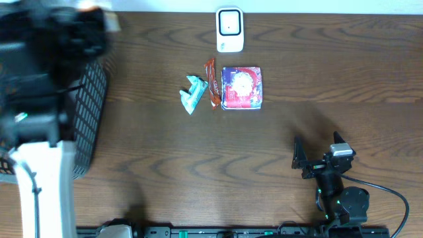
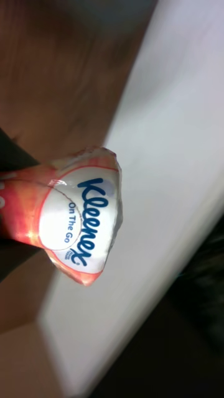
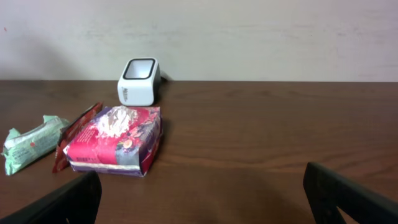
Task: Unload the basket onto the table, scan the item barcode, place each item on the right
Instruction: 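Carry the Kleenex pack and place it between the bar and box, then withdraw the left gripper and raise the right gripper toward the items, then grasp the red-purple snack box with the right gripper and lift it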
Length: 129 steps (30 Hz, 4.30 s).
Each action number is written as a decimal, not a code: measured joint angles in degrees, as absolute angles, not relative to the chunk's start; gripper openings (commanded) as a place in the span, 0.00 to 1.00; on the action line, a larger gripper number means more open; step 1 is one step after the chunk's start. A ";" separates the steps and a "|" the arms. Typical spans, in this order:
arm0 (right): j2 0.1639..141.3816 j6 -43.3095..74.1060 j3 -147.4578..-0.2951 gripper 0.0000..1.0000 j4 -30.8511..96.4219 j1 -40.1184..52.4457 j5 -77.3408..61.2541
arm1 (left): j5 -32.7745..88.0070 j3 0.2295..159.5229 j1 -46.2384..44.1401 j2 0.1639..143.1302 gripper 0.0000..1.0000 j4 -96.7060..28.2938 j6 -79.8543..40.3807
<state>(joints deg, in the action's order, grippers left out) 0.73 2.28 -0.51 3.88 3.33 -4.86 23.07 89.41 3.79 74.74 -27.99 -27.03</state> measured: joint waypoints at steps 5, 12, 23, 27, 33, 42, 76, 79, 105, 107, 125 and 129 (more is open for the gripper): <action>0.73 2.28 -0.49 0.99 3.88 3.33 -4.86 | 21.30 89.38 -8.05 81.62 0.07 -30.41 -24.16; 0.73 2.28 -0.51 0.99 3.88 3.33 -4.86 | 19.09 89.38 -17.28 94.80 0.08 -31.09 -22.61; 0.73 2.28 -0.49 0.99 3.88 3.33 -4.86 | 14.63 89.38 -21.26 112.73 0.46 -31.14 -19.29; 0.73 2.28 -0.51 0.99 3.88 3.33 -4.86 | 14.20 89.38 -21.21 113.62 0.62 -31.03 -17.65; 0.73 2.28 -0.51 0.99 3.88 3.33 -4.86 | 13.74 89.38 -20.45 110.08 0.85 -31.35 -15.03; 0.73 2.28 -0.51 0.99 3.86 3.33 -4.86 | 13.52 89.73 -15.53 91.68 0.98 -46.22 -13.69; 1.50 28.95 -4.58 0.99 -30.00 3.33 -26.70 | 13.34 89.91 -14.46 88.51 0.98 -55.31 -13.65; 5.48 22.31 -12.97 0.99 -16.12 3.33 -25.63 | 13.34 89.91 -14.46 88.51 0.98 -55.29 -13.65; 77.91 -3.07 -69.73 0.99 46.11 3.22 -36.25 | 13.37 89.91 -14.46 88.51 0.98 -55.33 -13.65; 78.61 -3.18 -69.73 0.99 46.11 3.22 -36.62 | 13.37 89.91 -14.46 88.51 0.98 -55.33 -13.65; 87.22 8.16 -69.82 0.99 34.74 3.22 -24.88 | 13.37 89.91 -14.46 88.51 0.98 -55.31 -13.65; 89.38 9.93 -70.24 0.99 29.74 3.22 -24.62 | 13.37 89.91 -14.46 88.51 0.98 -55.31 -13.65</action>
